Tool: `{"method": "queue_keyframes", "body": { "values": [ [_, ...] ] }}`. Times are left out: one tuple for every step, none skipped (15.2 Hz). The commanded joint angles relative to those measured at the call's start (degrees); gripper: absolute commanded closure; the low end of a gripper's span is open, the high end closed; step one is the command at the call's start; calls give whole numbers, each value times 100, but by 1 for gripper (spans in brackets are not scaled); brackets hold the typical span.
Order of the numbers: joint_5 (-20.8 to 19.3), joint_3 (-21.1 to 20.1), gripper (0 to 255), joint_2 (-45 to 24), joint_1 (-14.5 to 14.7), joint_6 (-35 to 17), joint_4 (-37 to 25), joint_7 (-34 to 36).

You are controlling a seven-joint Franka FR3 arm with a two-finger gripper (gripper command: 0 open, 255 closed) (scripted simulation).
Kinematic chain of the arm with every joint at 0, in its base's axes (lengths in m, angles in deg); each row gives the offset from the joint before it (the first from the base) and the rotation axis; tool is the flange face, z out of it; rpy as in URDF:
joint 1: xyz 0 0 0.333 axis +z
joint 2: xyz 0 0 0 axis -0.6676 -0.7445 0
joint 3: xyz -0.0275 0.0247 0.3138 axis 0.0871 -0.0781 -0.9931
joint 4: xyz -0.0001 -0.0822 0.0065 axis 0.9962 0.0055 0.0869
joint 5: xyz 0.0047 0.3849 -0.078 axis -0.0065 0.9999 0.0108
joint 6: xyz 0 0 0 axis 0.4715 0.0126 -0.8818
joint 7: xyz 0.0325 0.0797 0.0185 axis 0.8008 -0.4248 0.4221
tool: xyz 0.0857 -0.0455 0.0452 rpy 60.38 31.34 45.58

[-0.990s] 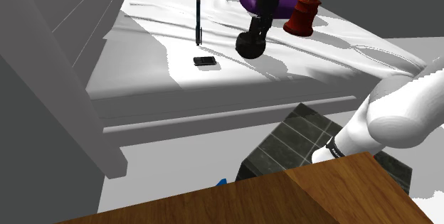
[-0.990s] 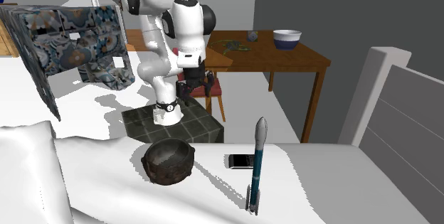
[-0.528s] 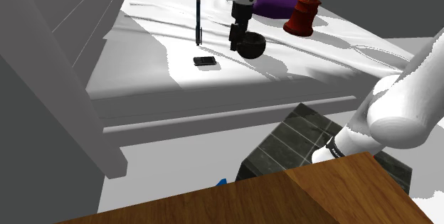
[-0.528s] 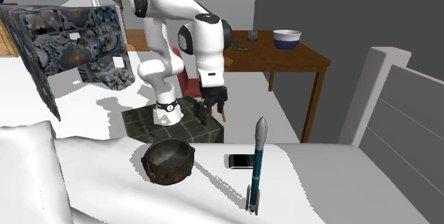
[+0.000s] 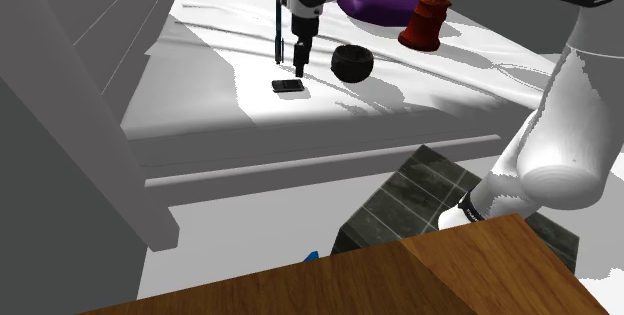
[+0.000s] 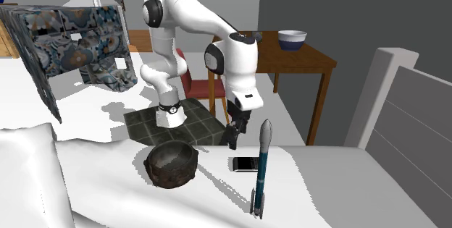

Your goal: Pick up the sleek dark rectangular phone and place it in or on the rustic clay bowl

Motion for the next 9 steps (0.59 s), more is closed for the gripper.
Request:
{"method": "queue_keyframes", "body": {
  "values": [
    [-42, -71, 0, -466, 48, 7, -502, -179],
    [-68, -103, 0, -678, 68, 13, -732, -269],
    [-96, -136, 0, -890, 89, 24, -971, -357],
    [-126, -168, 0, -1105, 112, 41, -1217, -444],
    [-158, -201, 0, -1322, 137, 65, -1472, -529],
    [-174, -215, 0, -1422, 149, 78, -1592, -567],
    [-174, -215, 0, -1447, 148, 14, -1553, -567],
    [-173, -216, 0, -1474, 148, -50, -1515, -567],
    [-173, -216, 0, -1501, 147, -113, -1479, -567]
  ]
}}
